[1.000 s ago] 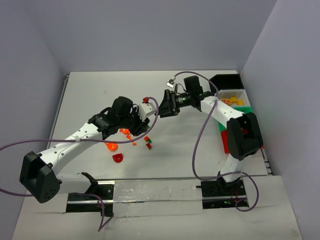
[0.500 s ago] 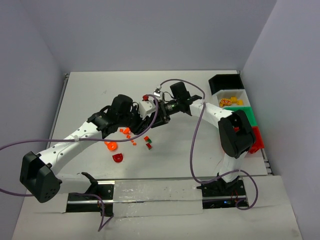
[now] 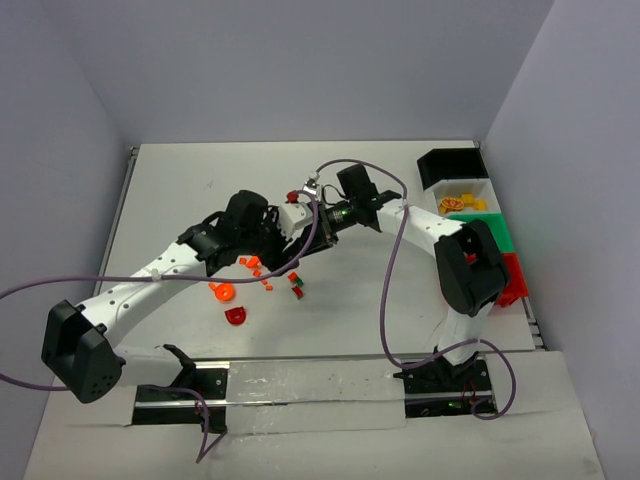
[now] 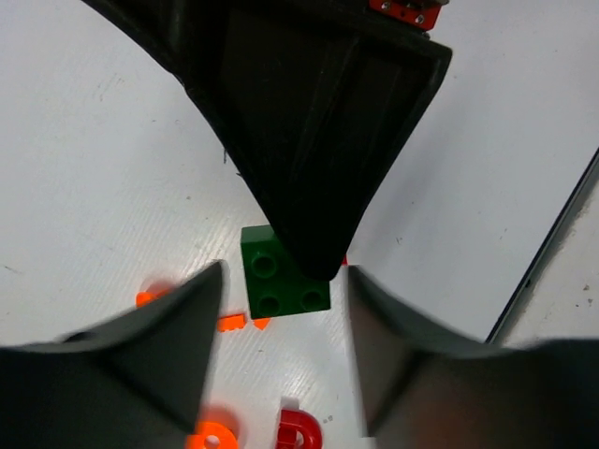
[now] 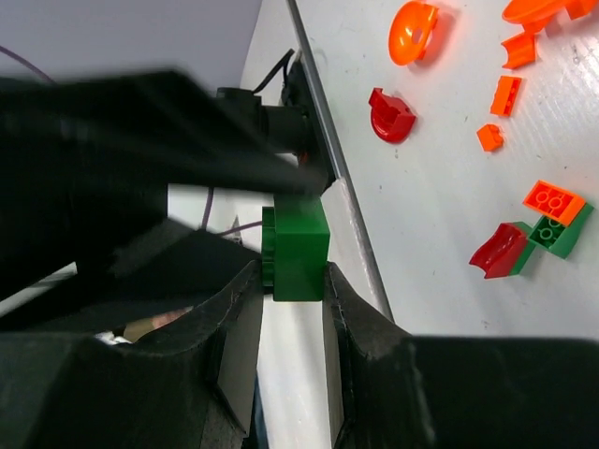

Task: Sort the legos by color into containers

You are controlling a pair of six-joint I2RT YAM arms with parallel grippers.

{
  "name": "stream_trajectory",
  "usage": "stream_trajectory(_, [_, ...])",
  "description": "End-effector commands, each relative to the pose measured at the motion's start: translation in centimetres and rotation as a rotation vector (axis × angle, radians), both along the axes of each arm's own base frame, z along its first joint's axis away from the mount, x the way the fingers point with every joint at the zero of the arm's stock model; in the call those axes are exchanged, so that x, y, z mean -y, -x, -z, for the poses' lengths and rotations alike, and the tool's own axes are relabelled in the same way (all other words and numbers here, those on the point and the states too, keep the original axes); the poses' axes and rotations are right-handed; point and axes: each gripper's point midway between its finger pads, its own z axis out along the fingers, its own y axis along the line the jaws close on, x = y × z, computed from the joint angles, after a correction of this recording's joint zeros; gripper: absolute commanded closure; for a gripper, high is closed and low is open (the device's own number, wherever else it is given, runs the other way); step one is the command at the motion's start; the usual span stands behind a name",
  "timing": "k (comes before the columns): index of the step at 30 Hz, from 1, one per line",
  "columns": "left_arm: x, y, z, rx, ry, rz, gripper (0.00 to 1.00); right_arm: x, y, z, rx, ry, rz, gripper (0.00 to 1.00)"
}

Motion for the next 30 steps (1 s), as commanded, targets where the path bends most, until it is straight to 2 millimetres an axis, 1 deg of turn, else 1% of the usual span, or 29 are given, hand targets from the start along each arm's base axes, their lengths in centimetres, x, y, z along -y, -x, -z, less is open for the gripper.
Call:
stream_trajectory(1, [0.3, -1.1, -1.2, 0.038, 0.020, -0.037, 0.20, 1.3, 0.1, -1.9, 0.056, -0.047, -0.027, 1.00])
stream_trajectory(2, [0.0, -1.0, -1.3, 0.041, 0.016, -0.038, 0.01, 2.7, -0.4, -1.7, 0.045, -0.028, 0.002, 1.00])
stream_trajectory(3, [-0.1, -0.9, -1.4, 0.041, 0.021, -0.033, 0.01, 4.2, -1.8, -1.4, 0.085, -0.018, 0.040, 1.00])
stream_trajectory(4, [-0.3, -0.8, -1.7, 0.038, 0.030, -0.027, 0.01, 5.4, -2.0, -1.1, 0.105, 0.005, 0.051, 1.00])
stream_trajectory(5, [-0.4, -0.7, -1.9, 0.037, 0.034, -0.024, 0.01, 6.6, -2.8, -1.1, 0.123, 0.022, 0.080, 1.00])
stream_trajectory(6, [-0.5, -0.6, -2.0, 0.030, 0.039, -0.017, 0.01, 8.7, -4.0, -0.8, 0.142, 0.060, 0.136, 1.00])
stream_trajectory(7, [-0.8, -0.4, -2.1, 0.018, 0.049, -0.010, 0.01, 11.3, -4.4, -0.3, 0.162, 0.111, 0.168, 1.00])
stream_trajectory(9, [-1.1, -0.4, -2.1, 0.008, 0.054, -0.008, 0.01, 14.8, -4.5, 0.2, 0.162, 0.179, 0.220, 1.00])
stream_trajectory(10, [-1.1, -0.2, -2.0, 0.004, 0.057, -0.002, 0.01, 16.5, -4.7, 0.4, 0.197, 0.209, 0.237, 1.00])
stream_trajectory(11, [-1.0, -0.2, -1.9, -0.001, 0.056, 0.002, 0.01, 19.8, -4.8, 0.6, 0.200, 0.269, 0.295, 1.00])
stream_trajectory(12, [-1.0, -0.1, -1.7, -0.007, 0.056, 0.005, 0.01, 23.3, -4.5, 0.7, 0.211, 0.336, 0.347, 1.00])
stream_trajectory(13, [-1.0, -0.1, -1.6, -0.009, 0.057, 0.010, 0.01, 24.7, -4.3, 0.7, 0.262, 0.363, 0.340, 1.00])
stream_trajectory(15, [-0.9, -0.2, -1.5, -0.011, 0.056, 0.007, 0.01, 28.0, -3.5, 1.0, 0.271, 0.434, 0.357, 1.00])
stream_trajectory(17, [-1.0, -0.6, -1.1, -0.012, 0.047, -0.005, 0.01, 33.5, -1.3, 1.7, 0.225, 0.559, 0.402, 1.00])
stream_trajectory(19, [-1.0, -0.9, -0.8, -0.016, 0.039, -0.009, 0.01, 36.8, -0.3, 2.3, 0.235, 0.645, 0.423, 1.00])
stream_trajectory(20, [-0.9, -1.1, -0.8, -0.014, 0.037, -0.010, 0.01, 39.6, 0.7, 2.9, 0.227, 0.730, 0.447, 1.00])
stream_trajectory(21, [-0.9, -1.1, -0.8, -0.014, 0.037, -0.011, 0.01, 40.2, 0.9, 3.0, 0.240, 0.747, 0.443, 1.00])
stream_trajectory(22, [-0.9, -1.3, -0.9, -0.012, 0.038, -0.014, 0.01, 42.7, 1.5, 3.4, 0.235, 0.823, 0.473, 1.00])
stream_trajectory(24, [-0.8, -1.6, -0.9, -0.009, 0.040, -0.022, 0.01, 45.5, 2.2, 3.7, 0.225, 0.898, 0.506, 1.00])
stream_trajectory(26, [-0.8, -1.8, -0.9, -0.013, 0.041, -0.028, 0.01, 48.2, 2.8, 3.2, 0.230, 0.952, 0.556, 1.00])
stream_trajectory(28, [-0.6, -1.9, -0.8, -0.018, 0.045, -0.029, 0.01, 48.6, 2.9, 2.6, 0.238, 0.943, 0.570, 1.00])
stream_trajectory(30, [-0.6, -2.1, -0.7, -0.022, 0.047, -0.031, 0.01, 48.5, 2.7, 2.1, 0.249, 0.925, 0.571, 1.00])
